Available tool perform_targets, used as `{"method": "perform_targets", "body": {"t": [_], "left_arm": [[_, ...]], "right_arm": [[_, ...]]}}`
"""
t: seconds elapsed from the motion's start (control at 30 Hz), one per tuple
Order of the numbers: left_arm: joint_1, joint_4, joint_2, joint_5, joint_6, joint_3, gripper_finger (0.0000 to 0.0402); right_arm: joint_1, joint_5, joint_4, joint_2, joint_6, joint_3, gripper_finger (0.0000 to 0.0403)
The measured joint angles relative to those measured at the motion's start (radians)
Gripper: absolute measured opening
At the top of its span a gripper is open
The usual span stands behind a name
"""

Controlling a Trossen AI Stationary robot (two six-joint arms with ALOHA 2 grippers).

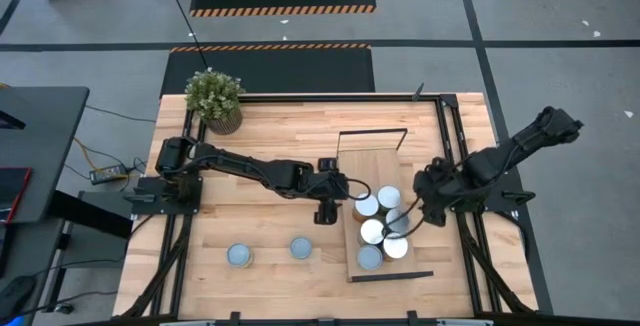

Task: Pick and place cans onto a shelf
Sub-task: Adjust the cans on the shelf

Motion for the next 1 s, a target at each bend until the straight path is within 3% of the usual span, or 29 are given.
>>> {"method": "perform_targets", "body": {"t": [0.4, 0.6, 1.0], "left_arm": [[-0.012, -0.025, -0.009, 0.0, -0.039, 0.0, 0.0302], [-0.019, 0.059, -0.009, 0.061, -0.063, 0.0, 0.0302], [-0.026, 0.085, -0.012, 0.064, -0.075, 0.0, 0.0302]], "right_arm": [[0.09, 0.099, 0.213, 0.137, -0.026, -0.061, 0.0357], [0.09, 0.136, 0.261, 0.15, -0.025, -0.061, 0.0357], [0.09, 0.153, 0.31, 0.15, -0.041, -0.061, 0.0357]]}}
